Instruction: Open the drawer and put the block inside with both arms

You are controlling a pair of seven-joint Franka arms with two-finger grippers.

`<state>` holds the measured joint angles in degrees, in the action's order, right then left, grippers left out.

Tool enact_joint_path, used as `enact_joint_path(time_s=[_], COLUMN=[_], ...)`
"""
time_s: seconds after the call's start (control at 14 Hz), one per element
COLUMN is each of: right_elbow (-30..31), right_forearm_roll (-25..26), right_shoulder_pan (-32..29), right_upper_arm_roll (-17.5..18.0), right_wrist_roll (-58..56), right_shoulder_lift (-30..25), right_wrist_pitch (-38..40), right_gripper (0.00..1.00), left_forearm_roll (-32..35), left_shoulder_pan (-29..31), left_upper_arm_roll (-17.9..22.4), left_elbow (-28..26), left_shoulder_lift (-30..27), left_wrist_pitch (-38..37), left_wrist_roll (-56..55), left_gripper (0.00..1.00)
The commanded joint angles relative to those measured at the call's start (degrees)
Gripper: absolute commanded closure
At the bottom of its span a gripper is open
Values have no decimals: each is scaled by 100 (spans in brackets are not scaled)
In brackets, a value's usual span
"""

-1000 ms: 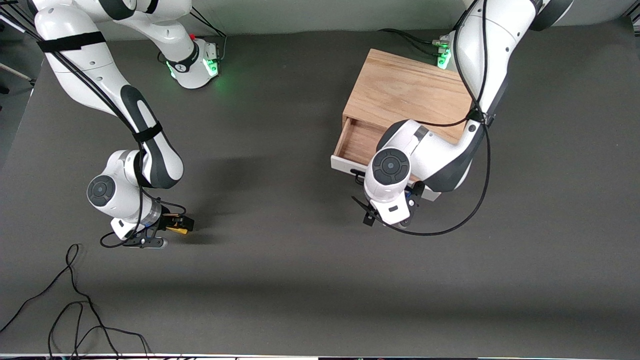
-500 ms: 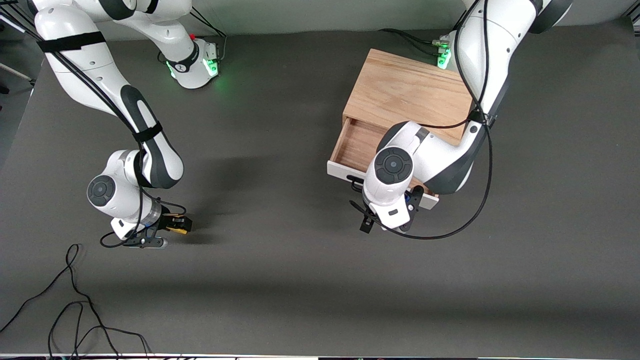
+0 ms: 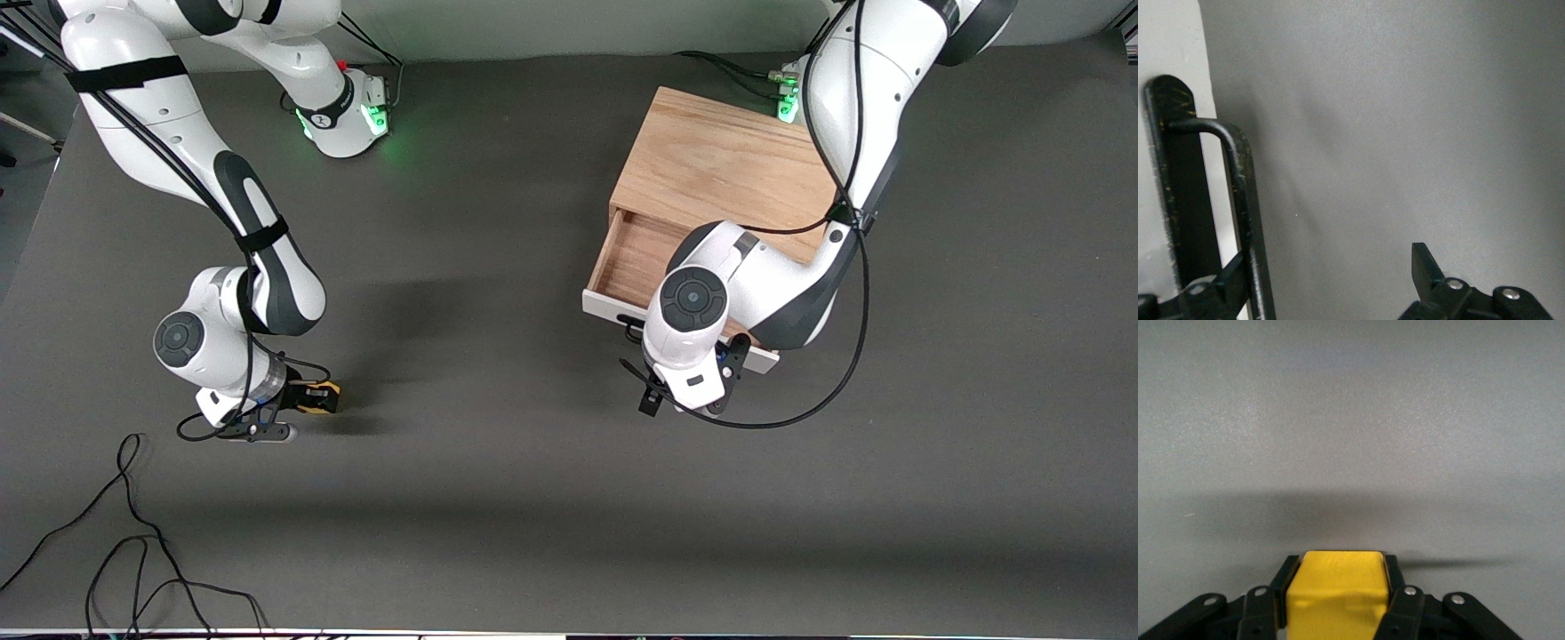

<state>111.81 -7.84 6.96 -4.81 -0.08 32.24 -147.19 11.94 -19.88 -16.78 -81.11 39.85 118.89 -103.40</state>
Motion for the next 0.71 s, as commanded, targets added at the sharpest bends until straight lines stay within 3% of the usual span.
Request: enact_joint_path(time_s=[0.0,0.36,0.64], right_elbow=[-63,-843,-1880], right_forearm_roll=[-69,-60,106], right_shoulder_pan=[78,131,192], right_upper_arm_roll=[-20,-38,-38], right_wrist_roll=[88,96,88], right_shoulder_lift=[-148,-323,-543], right_wrist_pitch=[59,1365,3000], right_gripper=[69,69,69], left_forearm_roll=[238,291,274], left_shoulder_pan=[-51,-69,-69], left_upper_arm_roll=[53,35,0], left_elbow=[149,183,938], left_shoulder_lift=[295,234,216], left_wrist_pitch=[214,-128,-1067], left_wrist_roll=[30,65,144], left_gripper=[0,0,0])
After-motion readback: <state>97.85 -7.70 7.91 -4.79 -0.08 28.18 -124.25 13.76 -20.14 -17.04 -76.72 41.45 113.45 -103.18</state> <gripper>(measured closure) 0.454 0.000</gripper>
